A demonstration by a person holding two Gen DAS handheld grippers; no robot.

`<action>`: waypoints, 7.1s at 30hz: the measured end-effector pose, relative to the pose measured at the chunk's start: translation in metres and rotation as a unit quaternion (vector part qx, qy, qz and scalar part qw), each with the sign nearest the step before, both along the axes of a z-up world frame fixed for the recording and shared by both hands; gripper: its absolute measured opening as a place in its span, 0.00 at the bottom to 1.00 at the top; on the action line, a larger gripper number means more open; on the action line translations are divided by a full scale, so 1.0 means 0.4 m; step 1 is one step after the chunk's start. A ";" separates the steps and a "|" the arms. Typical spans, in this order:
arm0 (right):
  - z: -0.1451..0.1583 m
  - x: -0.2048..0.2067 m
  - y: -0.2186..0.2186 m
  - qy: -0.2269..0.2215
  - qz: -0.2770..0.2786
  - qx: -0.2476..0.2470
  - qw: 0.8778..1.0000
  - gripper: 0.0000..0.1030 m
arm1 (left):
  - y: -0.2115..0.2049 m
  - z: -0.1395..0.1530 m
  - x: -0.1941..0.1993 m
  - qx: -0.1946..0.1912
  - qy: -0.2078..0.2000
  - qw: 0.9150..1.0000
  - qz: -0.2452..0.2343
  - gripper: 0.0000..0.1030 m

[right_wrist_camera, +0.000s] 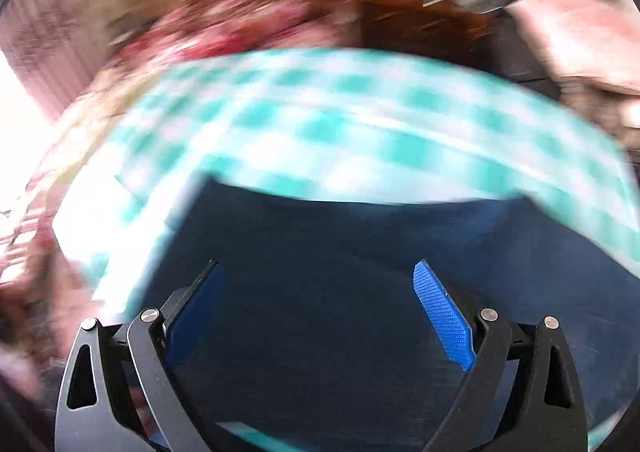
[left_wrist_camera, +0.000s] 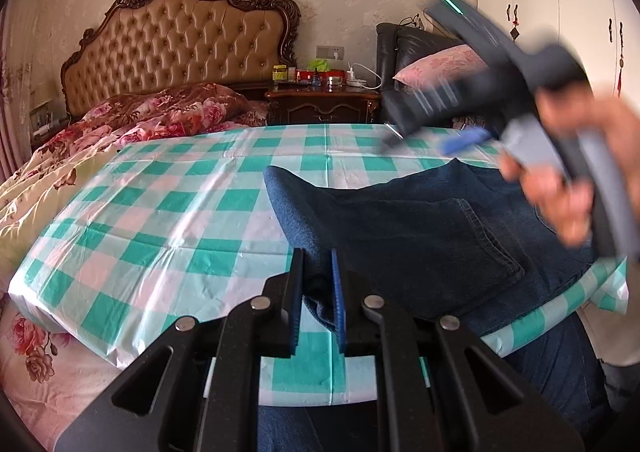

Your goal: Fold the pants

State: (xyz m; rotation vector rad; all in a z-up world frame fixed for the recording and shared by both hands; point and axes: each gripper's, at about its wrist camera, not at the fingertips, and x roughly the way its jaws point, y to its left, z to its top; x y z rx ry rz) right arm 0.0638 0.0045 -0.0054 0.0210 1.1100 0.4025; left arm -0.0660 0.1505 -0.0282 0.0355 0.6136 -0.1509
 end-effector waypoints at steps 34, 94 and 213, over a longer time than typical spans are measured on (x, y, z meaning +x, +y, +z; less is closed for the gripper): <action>0.270 0.019 -0.333 -0.010 0.001 0.118 0.993 0.15 | -0.466 0.166 -0.005 0.052 -0.144 0.985 -0.078 0.11; -0.071 -0.227 -1.268 -0.111 -0.270 -0.042 0.956 0.28 | -1.192 -0.019 -0.059 0.073 -0.090 0.921 -0.372 0.71; -0.096 -0.448 -0.988 -0.073 -0.374 -0.197 0.903 0.83 | -0.969 -0.045 0.102 0.035 0.128 0.959 -0.252 0.96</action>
